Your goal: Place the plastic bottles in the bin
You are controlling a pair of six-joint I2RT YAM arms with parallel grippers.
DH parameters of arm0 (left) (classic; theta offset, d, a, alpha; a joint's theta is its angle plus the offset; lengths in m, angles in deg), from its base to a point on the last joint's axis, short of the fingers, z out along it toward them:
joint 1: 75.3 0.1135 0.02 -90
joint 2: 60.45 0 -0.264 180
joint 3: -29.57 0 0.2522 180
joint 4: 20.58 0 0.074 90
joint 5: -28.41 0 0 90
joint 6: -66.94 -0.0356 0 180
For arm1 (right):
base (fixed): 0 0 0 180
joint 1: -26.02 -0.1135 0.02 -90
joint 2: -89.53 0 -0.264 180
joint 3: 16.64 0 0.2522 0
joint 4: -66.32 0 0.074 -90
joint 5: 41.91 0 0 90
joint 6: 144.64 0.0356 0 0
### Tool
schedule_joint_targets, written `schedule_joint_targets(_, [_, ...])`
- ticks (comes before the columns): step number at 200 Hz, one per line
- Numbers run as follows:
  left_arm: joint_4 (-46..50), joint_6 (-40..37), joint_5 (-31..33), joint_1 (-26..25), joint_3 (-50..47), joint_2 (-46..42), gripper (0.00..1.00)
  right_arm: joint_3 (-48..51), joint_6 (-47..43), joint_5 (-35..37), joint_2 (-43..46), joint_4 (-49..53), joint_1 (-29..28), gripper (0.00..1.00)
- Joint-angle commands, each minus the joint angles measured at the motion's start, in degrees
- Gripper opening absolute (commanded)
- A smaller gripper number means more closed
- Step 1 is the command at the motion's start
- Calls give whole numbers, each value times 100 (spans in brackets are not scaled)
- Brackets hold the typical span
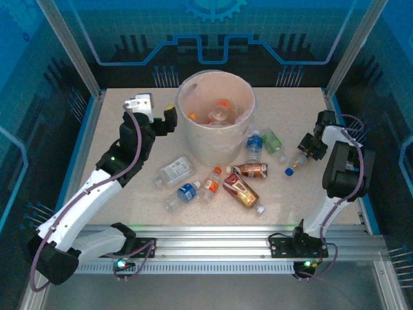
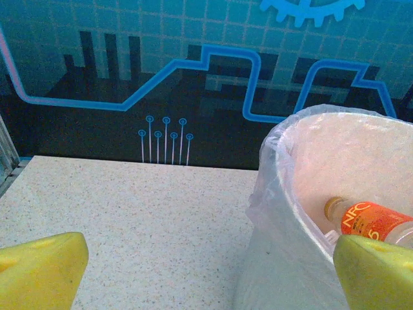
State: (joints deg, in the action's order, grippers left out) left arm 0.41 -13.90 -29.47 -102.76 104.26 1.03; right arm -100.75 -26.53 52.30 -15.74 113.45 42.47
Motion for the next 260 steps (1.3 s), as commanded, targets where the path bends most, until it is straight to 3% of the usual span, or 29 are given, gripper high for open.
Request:
schedule_joint_targets(1, [-70,146,-22,56,16,7,99,36,-157,191,662,264,-53,38])
schedule_joint_targets(55, [-188,93,-4,143,-48,26,99,-77,-219,705,1959,756,-527,35])
schedule_joint_targets(117, [182,70,-115,399,270,306,99,-795,-333,1299,3090,1306,-1654,35])
schedule_joint_targets(194, [157,281,-245,470,148,253,99,-2402,-682,2238,3225,1640,-3213,35])
schedule_joint_targets(260, [207,356,-425,470,139,248,99,-3844,-1193,2761,2495,1585,-4499,35])
